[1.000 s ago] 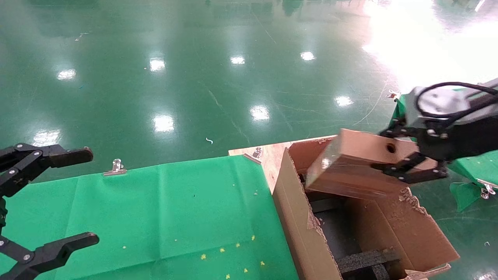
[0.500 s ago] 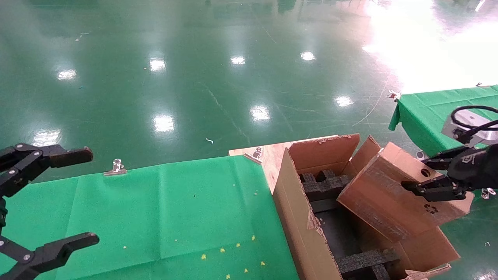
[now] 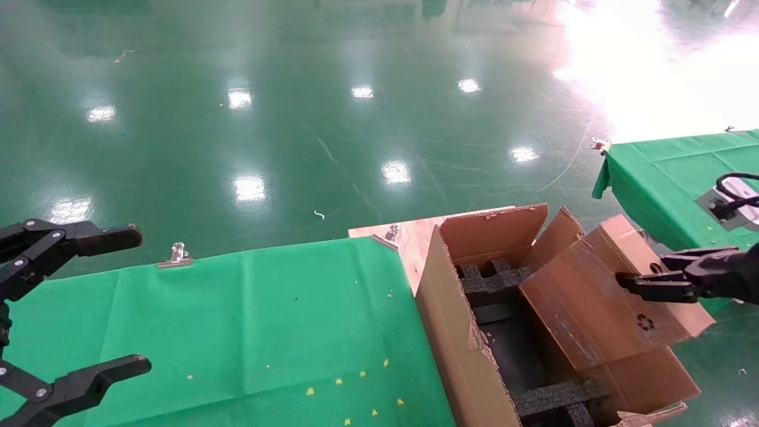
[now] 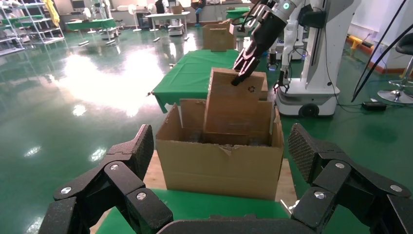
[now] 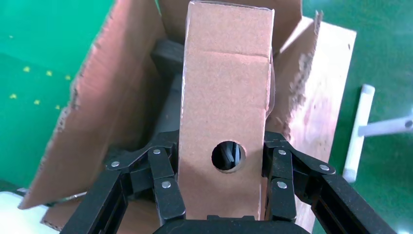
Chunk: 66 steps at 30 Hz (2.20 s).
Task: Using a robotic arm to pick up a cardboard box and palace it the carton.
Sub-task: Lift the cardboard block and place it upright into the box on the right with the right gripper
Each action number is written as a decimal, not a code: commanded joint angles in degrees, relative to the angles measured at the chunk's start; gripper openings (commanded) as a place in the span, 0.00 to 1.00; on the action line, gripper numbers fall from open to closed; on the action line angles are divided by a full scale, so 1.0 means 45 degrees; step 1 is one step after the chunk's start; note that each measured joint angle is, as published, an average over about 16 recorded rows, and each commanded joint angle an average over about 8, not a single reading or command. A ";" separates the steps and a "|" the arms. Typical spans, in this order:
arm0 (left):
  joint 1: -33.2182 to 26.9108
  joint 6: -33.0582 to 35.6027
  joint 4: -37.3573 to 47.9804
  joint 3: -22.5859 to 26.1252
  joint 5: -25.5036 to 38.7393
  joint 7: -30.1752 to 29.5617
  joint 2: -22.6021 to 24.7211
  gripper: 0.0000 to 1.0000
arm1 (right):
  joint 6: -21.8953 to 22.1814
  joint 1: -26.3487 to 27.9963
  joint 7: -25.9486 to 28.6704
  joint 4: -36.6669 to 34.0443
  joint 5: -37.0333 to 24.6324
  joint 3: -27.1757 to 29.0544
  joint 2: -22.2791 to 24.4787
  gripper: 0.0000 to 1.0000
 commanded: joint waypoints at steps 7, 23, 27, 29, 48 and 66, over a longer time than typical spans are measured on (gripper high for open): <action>0.0001 -0.0001 0.0001 0.0000 -0.0001 0.0000 -0.0001 1.00 | 0.0148 -0.0041 0.0122 0.0146 0.0061 -0.0027 0.0099 0.00; 0.0000 0.0000 0.0004 0.0001 -0.0003 0.0002 -0.0001 1.00 | 0.2487 -0.1165 0.2026 0.0783 -0.0239 -0.0889 -0.0458 0.00; 0.0000 0.0000 0.0004 0.0002 -0.0003 0.0002 -0.0001 1.00 | 0.3375 -0.1440 0.2759 0.1095 -0.0803 -0.1131 -0.0615 0.00; 0.0000 0.0000 0.0004 0.0002 -0.0003 0.0002 -0.0001 1.00 | 0.3744 -0.1559 0.3153 0.1208 -0.1128 -0.1248 -0.0707 0.00; -0.0001 -0.0001 0.0004 0.0004 -0.0005 0.0003 -0.0002 1.00 | 0.5564 -0.2604 0.6357 0.2012 -0.3535 -0.2270 -0.1729 0.00; -0.0001 -0.0002 0.0004 0.0006 -0.0006 0.0004 -0.0003 1.00 | 0.6802 -0.3828 0.7520 0.1646 -0.3964 -0.2916 -0.2546 0.00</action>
